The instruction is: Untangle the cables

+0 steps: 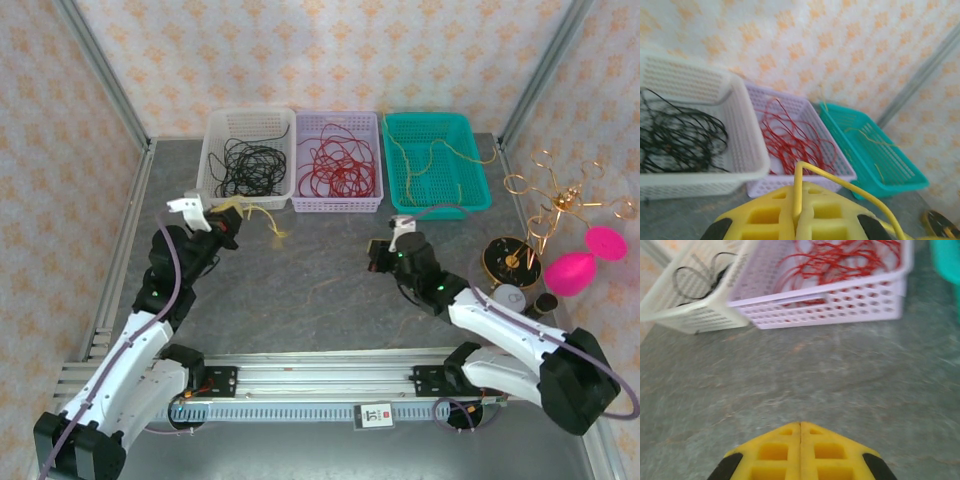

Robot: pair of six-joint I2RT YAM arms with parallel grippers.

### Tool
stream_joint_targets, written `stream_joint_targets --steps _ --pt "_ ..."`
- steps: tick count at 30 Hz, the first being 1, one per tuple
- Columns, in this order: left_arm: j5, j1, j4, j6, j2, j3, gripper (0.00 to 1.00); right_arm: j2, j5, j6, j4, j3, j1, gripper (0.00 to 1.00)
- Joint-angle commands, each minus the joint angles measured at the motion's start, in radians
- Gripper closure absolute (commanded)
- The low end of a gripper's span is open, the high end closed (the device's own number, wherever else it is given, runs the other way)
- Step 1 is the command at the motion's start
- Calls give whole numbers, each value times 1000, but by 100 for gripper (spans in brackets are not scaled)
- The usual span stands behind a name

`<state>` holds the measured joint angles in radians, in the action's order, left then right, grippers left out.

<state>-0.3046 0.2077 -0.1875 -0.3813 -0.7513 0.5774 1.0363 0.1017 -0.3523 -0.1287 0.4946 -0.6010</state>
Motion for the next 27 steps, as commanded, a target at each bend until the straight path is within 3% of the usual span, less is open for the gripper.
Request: stream_joint_targets --steps 1,4,8,11,14,17,27 --pt "51 -22 65 73 -13 68 100 -43 161 -112 -64 -60 67 100" --pt "51 -27 84 88 -30 99 100 -69 202 -82 -103 -88 72 100" --pt "-63 -28 75 103 -43 124 100 -105 314 -13 -182 -110 72 98" --pt "-128 -28 64 87 -45 128 100 -96 428 16 -251 -85 58 82" --pt "-181 -27 71 82 -48 139 100 -62 452 68 -276 -34 6 64" --pt "-222 -27 92 81 -54 158 100 -3 448 141 -280 32 -71 55" --pt "-244 -23 121 79 -63 182 100 286 484 190 -408 214 -215 52"
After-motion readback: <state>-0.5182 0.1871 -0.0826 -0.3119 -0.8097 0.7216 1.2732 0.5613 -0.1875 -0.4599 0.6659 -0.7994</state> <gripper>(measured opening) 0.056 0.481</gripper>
